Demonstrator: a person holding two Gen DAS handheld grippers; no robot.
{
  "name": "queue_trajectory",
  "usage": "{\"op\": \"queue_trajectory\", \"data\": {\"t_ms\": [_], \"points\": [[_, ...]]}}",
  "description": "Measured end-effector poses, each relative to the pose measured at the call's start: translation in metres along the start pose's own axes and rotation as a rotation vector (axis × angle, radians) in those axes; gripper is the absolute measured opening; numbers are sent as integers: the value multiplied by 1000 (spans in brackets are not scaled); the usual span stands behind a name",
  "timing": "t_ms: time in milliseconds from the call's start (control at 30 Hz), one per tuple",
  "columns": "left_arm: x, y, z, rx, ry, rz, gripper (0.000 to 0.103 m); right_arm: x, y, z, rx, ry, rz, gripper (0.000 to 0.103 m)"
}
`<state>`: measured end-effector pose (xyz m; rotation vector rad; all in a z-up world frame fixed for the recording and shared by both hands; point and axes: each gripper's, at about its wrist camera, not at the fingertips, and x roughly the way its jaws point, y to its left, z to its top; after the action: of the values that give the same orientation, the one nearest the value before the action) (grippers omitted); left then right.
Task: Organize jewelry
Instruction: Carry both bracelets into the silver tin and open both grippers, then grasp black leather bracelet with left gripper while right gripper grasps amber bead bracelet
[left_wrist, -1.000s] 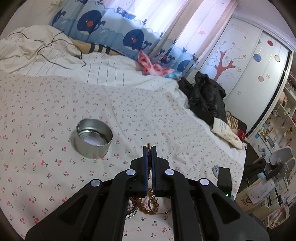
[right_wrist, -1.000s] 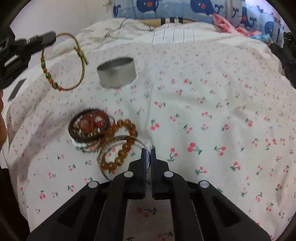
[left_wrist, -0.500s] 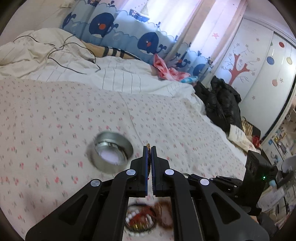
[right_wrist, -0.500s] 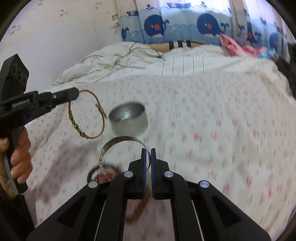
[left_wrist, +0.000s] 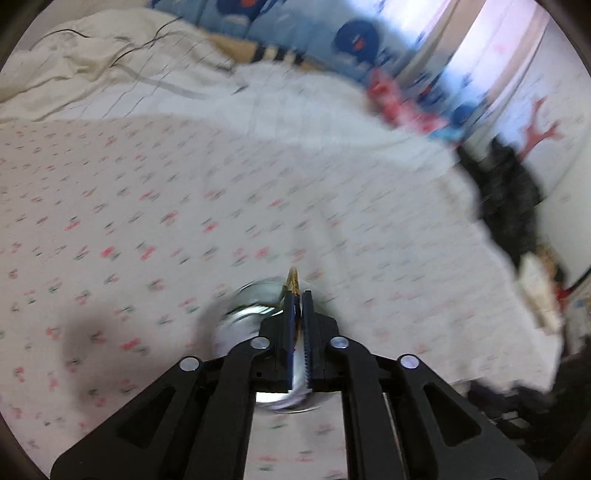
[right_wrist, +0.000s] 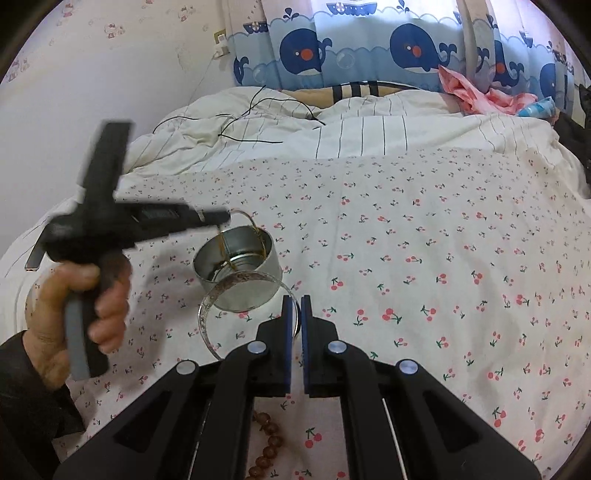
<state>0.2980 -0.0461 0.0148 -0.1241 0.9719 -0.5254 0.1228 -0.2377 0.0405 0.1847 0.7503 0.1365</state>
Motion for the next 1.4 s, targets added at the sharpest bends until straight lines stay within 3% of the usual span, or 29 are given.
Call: {"op": "queue_trajectory", "data": {"t_ms": [33, 100, 300, 433, 600, 900, 1000, 1067, 1100, 1233, 1400], "points": [[-1, 2, -1, 4, 5, 38, 15, 0, 1, 0, -4, 0, 0, 5], [-10, 8, -1, 3, -7, 86, 54, 3, 4, 2, -10, 4, 1, 5], [-88, 7, -16, 32, -170, 239, 88, 27, 29, 26, -95, 5, -21, 5], [-119, 30, -28, -35, -210, 251, 93, 64, 58, 48, -178, 29, -60, 5], [-117, 79, -38, -252, -159, 149, 94, 114, 78, 57, -245, 90, -90, 5], [-114, 59, -38, -181, -162, 141, 94, 154, 82, 37, -340, 231, -126, 5], [-114, 58, -38, -185, -160, 131, 94, 139, 73, 42, -310, 205, -85, 7], [-114, 56, -38, -180, -159, 129, 94, 121, 66, 48, -275, 142, -75, 28], [-114, 55, -38, -175, -158, 129, 94, 106, 61, 51, -247, 93, -76, 43], [-114, 51, -41, -160, -159, 141, 94, 51, 38, 45, -158, 7, -56, 46], [-112, 39, -63, -127, -130, 189, 94, 5, 4, -14, -80, 98, -41, 46]]}}
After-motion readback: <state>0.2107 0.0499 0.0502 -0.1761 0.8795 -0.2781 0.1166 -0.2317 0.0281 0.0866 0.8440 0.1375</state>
